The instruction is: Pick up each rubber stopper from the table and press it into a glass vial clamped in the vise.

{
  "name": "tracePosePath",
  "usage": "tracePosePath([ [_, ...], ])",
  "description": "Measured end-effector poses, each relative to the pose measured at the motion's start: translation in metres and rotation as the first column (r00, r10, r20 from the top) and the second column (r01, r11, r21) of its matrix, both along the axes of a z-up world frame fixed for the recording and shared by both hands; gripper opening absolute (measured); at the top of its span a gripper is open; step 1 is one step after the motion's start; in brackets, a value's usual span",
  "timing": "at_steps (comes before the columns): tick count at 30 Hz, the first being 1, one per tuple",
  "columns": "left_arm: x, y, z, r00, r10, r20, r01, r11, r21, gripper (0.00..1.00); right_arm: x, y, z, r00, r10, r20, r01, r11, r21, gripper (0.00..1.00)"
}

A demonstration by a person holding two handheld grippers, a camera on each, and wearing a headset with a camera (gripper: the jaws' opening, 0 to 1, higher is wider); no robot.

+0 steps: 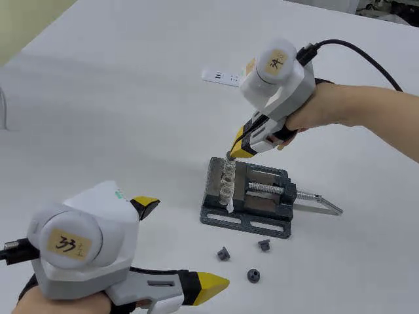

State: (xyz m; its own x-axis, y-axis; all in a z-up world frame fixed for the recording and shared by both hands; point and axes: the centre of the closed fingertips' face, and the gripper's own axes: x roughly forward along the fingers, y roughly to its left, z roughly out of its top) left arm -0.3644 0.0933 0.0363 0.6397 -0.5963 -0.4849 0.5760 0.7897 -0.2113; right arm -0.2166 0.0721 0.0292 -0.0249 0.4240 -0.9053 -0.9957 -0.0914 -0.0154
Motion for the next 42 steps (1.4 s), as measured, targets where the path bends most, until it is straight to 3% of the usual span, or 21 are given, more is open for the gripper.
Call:
tracePosePath([
  [9, -0.001, 0.001, -0.002, 1.0, 0.003, -0.003, -0.003, 1.0, 0.002, 0.92, 0.004, -0.002, 0.002, 1.0, -0.006, 0.026, 0.006, 1.0, 0.005, 0.11],
  [17, -0.002, 0.001, -0.003, 1.0, 0.001, -0.009, -0.001, 1.0, 0.002, 0.92, 0.004, -0.003, 0.002, 0.999, 0.013, 0.034, -0.013, 1.0, 0.002, 0.04],
  [29, -0.003, 0.0, -0.006, 1.0, 0.004, -0.018, -0.004, 1.0, -0.001, 0.92, -0.003, -0.002, -0.001, 1.0, 0.023, -0.017, -0.023, 1.0, -0.006, 0.0],
  [35, -0.002, -0.001, -0.009, 1.0, 0.001, -0.025, -0.002, 1.0, -0.006, 0.92, -0.008, -0.003, -0.001, 0.995, 0.102, -0.024, -0.103, 0.992, -0.074, 0.0],
  [38, 0.0, -0.002, -0.01, 1.0, 0.004, -0.026, -0.004, 1.0, -0.009, 0.92, -0.011, -0.004, 0.0, 0.984, 0.178, -0.009, -0.178, 0.974, -0.14, 0.0],
  [42, 0.003, -0.002, -0.01, 1.0, 0.008, -0.027, -0.008, 1.0, -0.014, 0.92, -0.009, -0.004, -0.001, 0.985, 0.171, -0.005, -0.17, 0.973, -0.153, 0.0],
])
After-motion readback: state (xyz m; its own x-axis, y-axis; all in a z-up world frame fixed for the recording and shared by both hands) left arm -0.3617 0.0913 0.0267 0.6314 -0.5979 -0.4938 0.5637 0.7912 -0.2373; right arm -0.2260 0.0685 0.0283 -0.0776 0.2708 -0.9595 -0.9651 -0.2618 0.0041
